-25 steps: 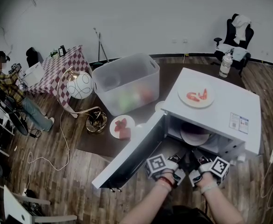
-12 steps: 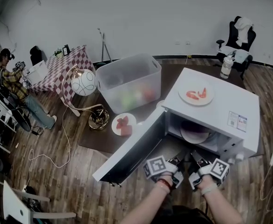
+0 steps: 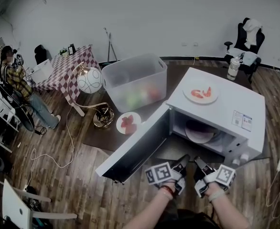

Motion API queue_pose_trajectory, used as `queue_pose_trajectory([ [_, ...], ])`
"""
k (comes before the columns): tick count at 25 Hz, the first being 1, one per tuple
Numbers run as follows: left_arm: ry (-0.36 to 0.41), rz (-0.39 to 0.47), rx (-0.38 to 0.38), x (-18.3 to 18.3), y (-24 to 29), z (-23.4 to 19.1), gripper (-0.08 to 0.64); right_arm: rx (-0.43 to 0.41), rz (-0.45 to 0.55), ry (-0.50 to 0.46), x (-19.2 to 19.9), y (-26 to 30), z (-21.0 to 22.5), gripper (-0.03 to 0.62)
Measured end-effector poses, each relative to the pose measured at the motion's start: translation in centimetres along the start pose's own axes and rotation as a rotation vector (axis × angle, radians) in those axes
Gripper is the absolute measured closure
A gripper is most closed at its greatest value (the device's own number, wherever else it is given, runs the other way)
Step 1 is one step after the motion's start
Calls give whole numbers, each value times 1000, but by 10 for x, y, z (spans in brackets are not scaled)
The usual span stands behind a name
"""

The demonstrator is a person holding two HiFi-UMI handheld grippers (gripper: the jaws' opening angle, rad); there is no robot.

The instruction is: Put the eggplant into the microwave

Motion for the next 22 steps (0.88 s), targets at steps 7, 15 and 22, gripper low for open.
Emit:
queue_pose_trajectory([
  [7, 163, -37, -49, 8, -16, 7, 560, 18, -73, -130, 8, -16, 0, 591],
  [15, 278, -49, -97, 21, -34, 12, 560, -60, -109, -93, 29, -25, -8, 591],
  [22, 295, -30, -109, 32, -44, 16, 560, 167, -105, -317, 19, -53, 5, 592],
])
Point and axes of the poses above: the fingertips, and each gripper's own axes: y forward along the fingers, z to its right, x out of its underside, the point moved 8 cm from there along -y, backward along the fingers, and after that the axes turned 7 degrees about x, right-handed, at the moved point
